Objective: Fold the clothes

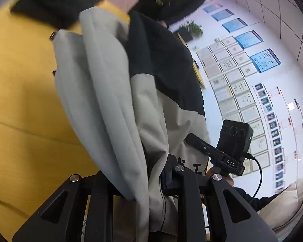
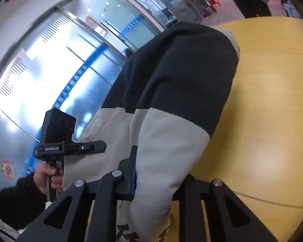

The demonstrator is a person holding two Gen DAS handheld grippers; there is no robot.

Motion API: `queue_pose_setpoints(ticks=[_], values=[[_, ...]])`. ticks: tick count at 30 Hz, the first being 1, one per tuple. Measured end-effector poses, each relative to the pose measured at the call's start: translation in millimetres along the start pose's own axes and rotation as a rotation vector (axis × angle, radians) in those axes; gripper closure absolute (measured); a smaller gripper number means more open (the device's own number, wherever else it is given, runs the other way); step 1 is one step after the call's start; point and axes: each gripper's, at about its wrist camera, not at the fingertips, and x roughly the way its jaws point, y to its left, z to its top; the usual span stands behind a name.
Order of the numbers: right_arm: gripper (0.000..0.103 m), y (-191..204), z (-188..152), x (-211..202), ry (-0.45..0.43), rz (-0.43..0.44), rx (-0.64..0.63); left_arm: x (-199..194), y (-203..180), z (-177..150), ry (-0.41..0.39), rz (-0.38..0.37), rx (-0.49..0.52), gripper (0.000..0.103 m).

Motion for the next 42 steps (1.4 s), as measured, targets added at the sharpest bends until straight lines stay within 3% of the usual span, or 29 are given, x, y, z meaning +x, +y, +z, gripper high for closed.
queue_pose_setpoints(ticks=[2, 6, 10, 13, 16, 23, 29, 31, 32, 35, 37, 41, 42], values=[[0.084, 26, 20, 36, -0.028, 0.051, -0.017, -47, 17, 25, -0.025, 0.059, 0.041, 0.083], [0.084, 62, 44, 134, -0.060, 0.091, -0.021, -99, 98, 76, -0.013, 0.166, 0.088, 0.081], [0.084, 53, 31, 272, 0.010, 0.037, 0.062, -96, 215, 96, 0.060, 0.240, 0.032, 0.078], [0.081, 31, 3, 332, 0.108, -0.067, 0.136, -82, 270, 83, 0.106, 0.257, -0.006, 0.067], [0.081, 25, -2, 326, 0.090, -0.083, 0.151, -85, 275, 72, 0.086, 0.208, 0.001, 0.067], [0.080, 32, 29, 329, 0.161, -0.108, 0.153, -90, 289, 51, 0.079, 0.149, -0.010, 0.064], [0.072, 67, 51, 379, 0.199, -0.116, 0.152, -95, 299, 50, 0.053, 0.230, -0.031, 0.038], [0.064, 82, 57, 404, 0.215, -0.113, 0.154, -112, 288, 44, 0.016, 0.294, -0.016, 0.037], [0.058, 84, 61, 403, 0.230, -0.125, 0.151, -126, 279, 41, -0.021, 0.325, -0.009, 0.037], [0.052, 103, 78, 377, 0.237, -0.131, 0.071, -189, 237, 25, -0.171, 0.390, 0.010, 0.034], [0.047, 125, 90, 340, 0.216, -0.114, -0.022, -248, 201, 0, -0.277, 0.433, 0.034, 0.021], [0.029, 194, 115, 221, 0.130, -0.119, -0.390, -381, 115, -52, -0.474, 0.571, 0.073, 0.000], [0.023, 211, 122, 188, 0.101, -0.115, -0.469, -409, 92, -62, -0.516, 0.601, 0.076, 0.000]])
